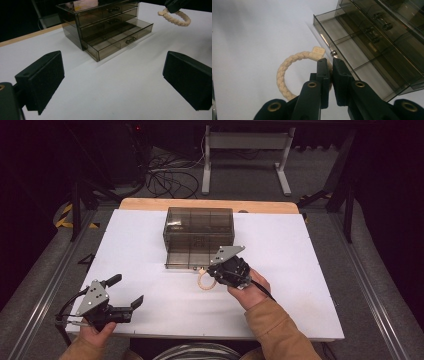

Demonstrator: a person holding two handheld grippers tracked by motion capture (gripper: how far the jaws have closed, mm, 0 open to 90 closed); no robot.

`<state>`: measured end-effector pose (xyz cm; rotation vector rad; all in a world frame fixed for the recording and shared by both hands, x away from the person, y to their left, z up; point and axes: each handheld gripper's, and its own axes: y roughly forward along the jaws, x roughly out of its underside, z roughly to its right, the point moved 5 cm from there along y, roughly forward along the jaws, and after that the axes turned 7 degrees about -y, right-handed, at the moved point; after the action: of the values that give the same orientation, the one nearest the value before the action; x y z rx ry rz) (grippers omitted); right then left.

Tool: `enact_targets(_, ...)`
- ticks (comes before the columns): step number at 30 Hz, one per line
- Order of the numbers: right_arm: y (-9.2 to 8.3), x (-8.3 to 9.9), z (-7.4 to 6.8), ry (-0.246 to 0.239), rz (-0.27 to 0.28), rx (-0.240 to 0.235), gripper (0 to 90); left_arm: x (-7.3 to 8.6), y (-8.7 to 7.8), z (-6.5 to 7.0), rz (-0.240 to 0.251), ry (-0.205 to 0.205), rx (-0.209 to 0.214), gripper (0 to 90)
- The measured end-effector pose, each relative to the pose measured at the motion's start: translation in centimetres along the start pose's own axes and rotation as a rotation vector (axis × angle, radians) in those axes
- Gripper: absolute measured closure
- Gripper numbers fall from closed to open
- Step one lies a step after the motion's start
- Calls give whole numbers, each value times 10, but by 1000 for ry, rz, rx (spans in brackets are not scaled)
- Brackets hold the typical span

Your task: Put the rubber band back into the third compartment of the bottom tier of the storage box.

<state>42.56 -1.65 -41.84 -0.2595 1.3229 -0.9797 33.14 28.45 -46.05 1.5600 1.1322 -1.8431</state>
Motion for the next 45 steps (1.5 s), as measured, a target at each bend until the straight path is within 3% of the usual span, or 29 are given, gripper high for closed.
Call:
enact_targets(13, 2, -4, 17, 30, 14, 38, 845, 0, 0, 0, 0, 2, 0, 44)
enact_targets(26, 11, 2, 37, 89, -2, 89, 845, 0, 0, 0, 0, 0, 0, 44)
enact_targets(45, 24, 16, 62, 121, -35, 179, 843, 0, 0, 0, -1, -2, 2, 44)
